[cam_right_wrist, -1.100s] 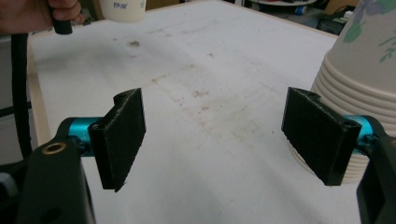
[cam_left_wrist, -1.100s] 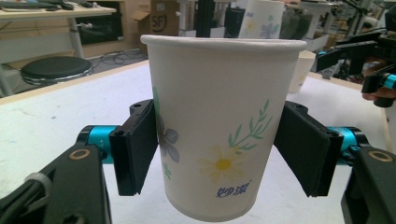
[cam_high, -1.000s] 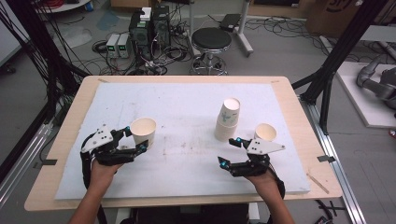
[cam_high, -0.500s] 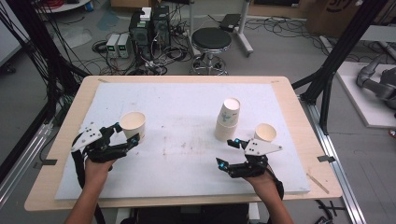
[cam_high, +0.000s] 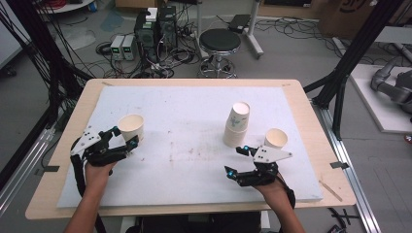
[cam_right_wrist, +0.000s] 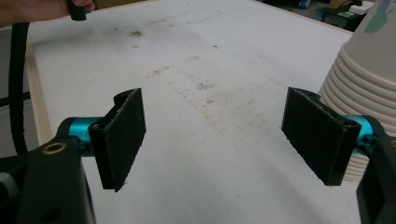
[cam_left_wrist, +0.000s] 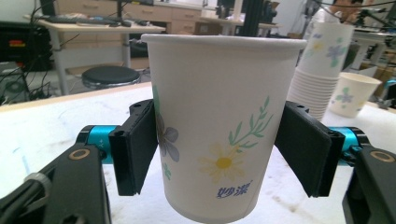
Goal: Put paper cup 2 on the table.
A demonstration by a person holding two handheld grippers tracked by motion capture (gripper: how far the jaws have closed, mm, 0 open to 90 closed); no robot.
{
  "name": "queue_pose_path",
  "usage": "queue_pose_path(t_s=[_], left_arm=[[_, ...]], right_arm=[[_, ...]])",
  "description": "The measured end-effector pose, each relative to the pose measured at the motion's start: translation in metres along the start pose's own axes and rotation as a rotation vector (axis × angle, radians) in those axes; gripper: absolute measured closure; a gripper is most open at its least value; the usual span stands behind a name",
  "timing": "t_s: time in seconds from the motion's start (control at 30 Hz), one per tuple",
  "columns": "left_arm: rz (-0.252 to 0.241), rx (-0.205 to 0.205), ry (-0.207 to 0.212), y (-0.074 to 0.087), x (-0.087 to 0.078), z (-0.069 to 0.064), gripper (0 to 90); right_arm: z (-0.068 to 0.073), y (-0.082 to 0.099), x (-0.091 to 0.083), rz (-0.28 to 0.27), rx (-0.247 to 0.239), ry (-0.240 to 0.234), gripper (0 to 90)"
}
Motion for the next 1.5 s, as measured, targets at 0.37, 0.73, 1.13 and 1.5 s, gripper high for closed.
queue_pose_path(t_s=[0.37,0.73,1.13,1.5], left_arm=[[0.093,-0.001,-0.062,0.019,0.01,0.018,30.7],[0.215,0.01,-0.135,0.031,0.013,0.027,31.3],[0.409,0.045,-0.222,0.04,0.003,0.022,32.6],[0.332,-0.05,-0.209,0.032,-0.01,0.021,15.5]], right_arm=[[0.002,0.002,-0.003,0.006,-0.002,0.007,22.3],[0.003,0.003,-0.004,0.013,-0.003,0.006,22.3],[0.001,0.003,-0.01,0.01,-0.003,0.02,22.4],[0.0,0.002,-0.013,0.003,-0.007,0.021,22.4]])
Point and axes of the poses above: each handheld gripper's, and its own axes: x roughly forward along the jaws, y roughly out of its underside, z roughly to its left, the point moved 4 cm from there along x, roughly forward along the jaws, and after that the axes turned 1 degree about -y, right-handed, at the moved point
